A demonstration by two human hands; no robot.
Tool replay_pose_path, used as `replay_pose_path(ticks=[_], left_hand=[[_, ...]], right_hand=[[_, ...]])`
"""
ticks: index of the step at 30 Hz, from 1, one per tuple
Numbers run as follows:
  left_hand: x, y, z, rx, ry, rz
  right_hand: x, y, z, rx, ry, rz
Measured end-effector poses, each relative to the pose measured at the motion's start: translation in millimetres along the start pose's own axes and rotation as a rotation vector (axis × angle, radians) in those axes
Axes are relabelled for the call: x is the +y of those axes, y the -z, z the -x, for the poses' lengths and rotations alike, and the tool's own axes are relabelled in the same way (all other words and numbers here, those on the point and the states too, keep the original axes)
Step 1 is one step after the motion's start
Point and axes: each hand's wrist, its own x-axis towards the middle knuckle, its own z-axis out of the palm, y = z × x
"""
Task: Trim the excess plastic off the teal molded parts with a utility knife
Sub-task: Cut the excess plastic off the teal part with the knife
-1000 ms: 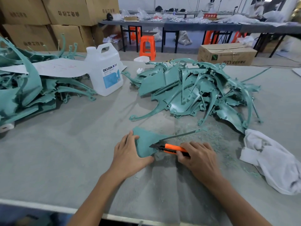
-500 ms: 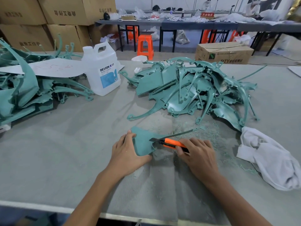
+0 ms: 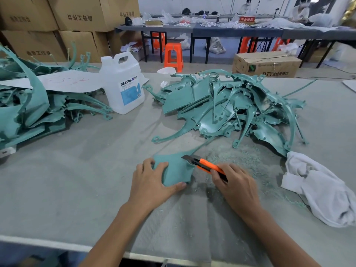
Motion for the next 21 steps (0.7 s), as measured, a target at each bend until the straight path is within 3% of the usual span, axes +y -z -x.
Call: replay_pose_path(ticks=[4, 12, 21], left_hand=[[5.3, -4.4, -12.2, -0.034, -0.068, 0.036], [1.7, -10.7, -14.4, -0.016, -0.071, 0.093], [1.8, -10.4, -13.9, -0.035, -0.065, 0.086]], right_hand=[[2.3, 7.9, 4.9, -0.076, -0.028, -0.050], [1.7, 15.4, 16.3, -0.026, 0.065, 0.079], [5.9, 13.2, 18.4, -0.042, 0.011, 0.070]])
